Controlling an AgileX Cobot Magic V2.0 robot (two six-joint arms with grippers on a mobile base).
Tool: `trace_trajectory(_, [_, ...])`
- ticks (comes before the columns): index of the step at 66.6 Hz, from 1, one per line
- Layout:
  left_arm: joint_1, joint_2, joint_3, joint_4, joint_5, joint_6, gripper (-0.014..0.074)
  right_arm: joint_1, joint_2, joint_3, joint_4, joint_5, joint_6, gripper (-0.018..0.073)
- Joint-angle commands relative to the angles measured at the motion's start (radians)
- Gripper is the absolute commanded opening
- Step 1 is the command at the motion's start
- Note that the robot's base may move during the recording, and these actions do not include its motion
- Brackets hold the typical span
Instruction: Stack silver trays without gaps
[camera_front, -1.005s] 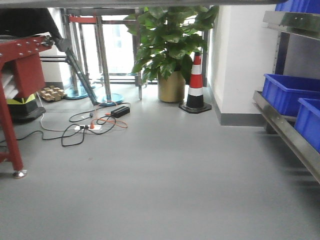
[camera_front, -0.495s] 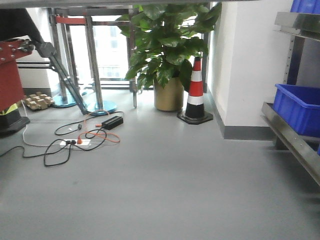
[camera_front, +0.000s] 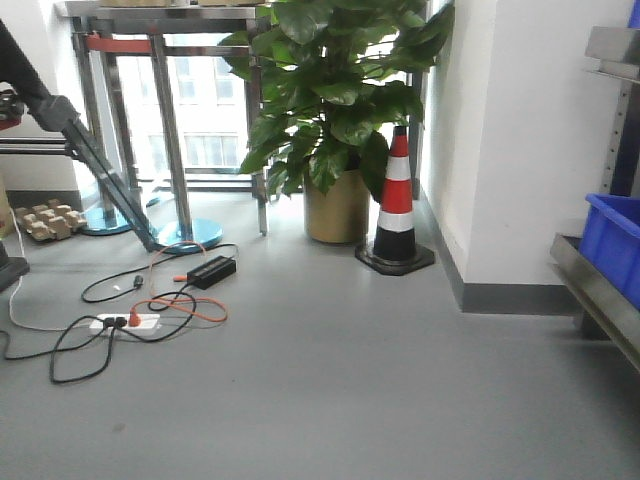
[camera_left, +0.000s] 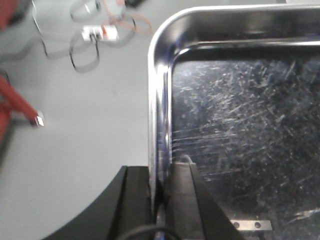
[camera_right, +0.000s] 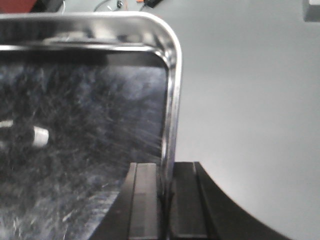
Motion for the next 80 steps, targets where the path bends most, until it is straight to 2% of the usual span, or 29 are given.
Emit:
trace_trajectory(1, [-0.012, 0.007, -0.001, 0.046, -0.113, 0.02, -0.0013, 0.012, -0.008, -0.014, 0.003, -0.195, -0.007, -0.0015])
trace_trajectory(14, [-0.012, 0.007, -0.001, 0.148, -0.113, 0.02, -0.0013, 0.012, -0.008, -0.014, 0.003, -0.215, -0.007, -0.0015])
trace_trajectory(22, [-0.012, 0.007, -0.001, 0.181, -0.113, 0.02, -0.0013, 0.012, -0.008, -0.014, 0.003, -0.215, -0.007, -0.0015])
trace_trajectory(80, [-0.012, 0.007, -0.001, 0.181, -0.113, 0.02, -0.0013, 0.012, -0.008, -0.014, 0.003, -0.215, -0.007, -0.0015])
